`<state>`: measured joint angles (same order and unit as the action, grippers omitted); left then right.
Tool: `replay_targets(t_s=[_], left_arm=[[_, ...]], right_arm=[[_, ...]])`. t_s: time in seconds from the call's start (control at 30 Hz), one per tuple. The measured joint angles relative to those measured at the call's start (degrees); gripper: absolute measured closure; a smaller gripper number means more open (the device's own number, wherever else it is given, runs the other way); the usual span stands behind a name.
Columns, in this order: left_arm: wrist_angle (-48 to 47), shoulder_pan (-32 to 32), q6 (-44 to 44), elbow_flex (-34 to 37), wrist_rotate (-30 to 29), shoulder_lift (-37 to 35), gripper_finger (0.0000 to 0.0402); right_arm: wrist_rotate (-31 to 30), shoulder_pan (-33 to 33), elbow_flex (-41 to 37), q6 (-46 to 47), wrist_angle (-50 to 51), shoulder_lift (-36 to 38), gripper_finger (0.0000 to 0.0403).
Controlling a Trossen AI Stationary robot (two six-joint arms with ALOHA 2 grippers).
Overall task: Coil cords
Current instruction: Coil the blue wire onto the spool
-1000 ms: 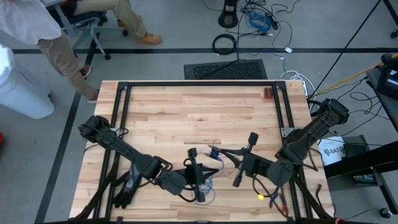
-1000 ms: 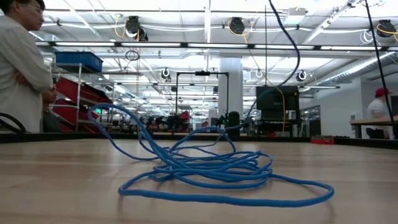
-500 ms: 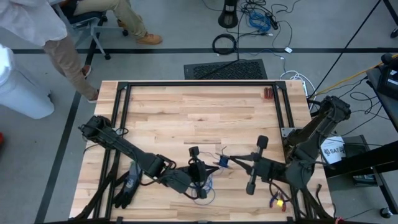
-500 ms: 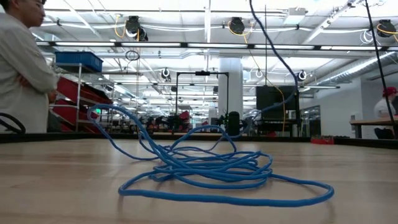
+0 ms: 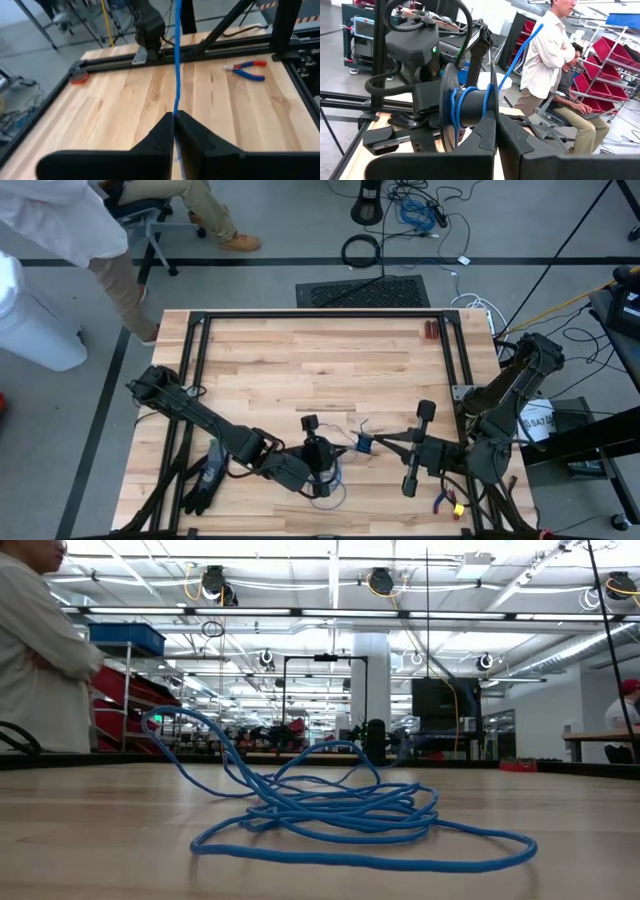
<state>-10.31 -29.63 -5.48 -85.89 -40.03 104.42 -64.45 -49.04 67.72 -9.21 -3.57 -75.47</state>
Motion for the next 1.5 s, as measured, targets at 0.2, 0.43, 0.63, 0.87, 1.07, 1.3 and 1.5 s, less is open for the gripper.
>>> replay_targets(t_s=[0.2, 0.43, 0.63, 0.87, 1.07, 1.3, 1.5], left_arm=[[-2.10, 0.11, -3.29, 0.00, 2.29, 0.04, 0.0328], [-1.97, 0.11, -4.72, 0.00, 2.76, 0.26, 0.0315], [4.85, -0.44, -1.19, 0.00, 2.99, 3.35, 0.0313], [15.51, -0.46, 4.55, 0.00, 4.41, 7.54, 0.0258], [15.88, -0.28, 4.80, 0.00, 3.54, 7.98, 0.0213], [17.82, 0.33, 4.42, 0.00, 3.26, 8.86, 0.0210], [21.86, 1.35, 4.85, 0.02, 4.62, 11.35, 0.0210]], right_arm=[[0.00, -0.21, 0.00, 0.00, -0.14, 0.17, 0.0403], [0.02, -0.21, 0.00, 0.00, -0.11, 0.45, 0.0403], [0.30, -0.22, 0.00, -0.24, -0.10, 0.44, 0.0403], [0.26, -0.65, 0.00, -0.48, -0.14, 0.43, 0.0403], [0.26, -1.29, 0.00, -0.95, -0.55, 0.60, 0.0403], [0.26, -1.33, 0.00, -1.99, -2.10, 0.60, 0.0403], [0.24, -1.33, 0.00, -2.02, -2.16, 0.60, 0.0403]])
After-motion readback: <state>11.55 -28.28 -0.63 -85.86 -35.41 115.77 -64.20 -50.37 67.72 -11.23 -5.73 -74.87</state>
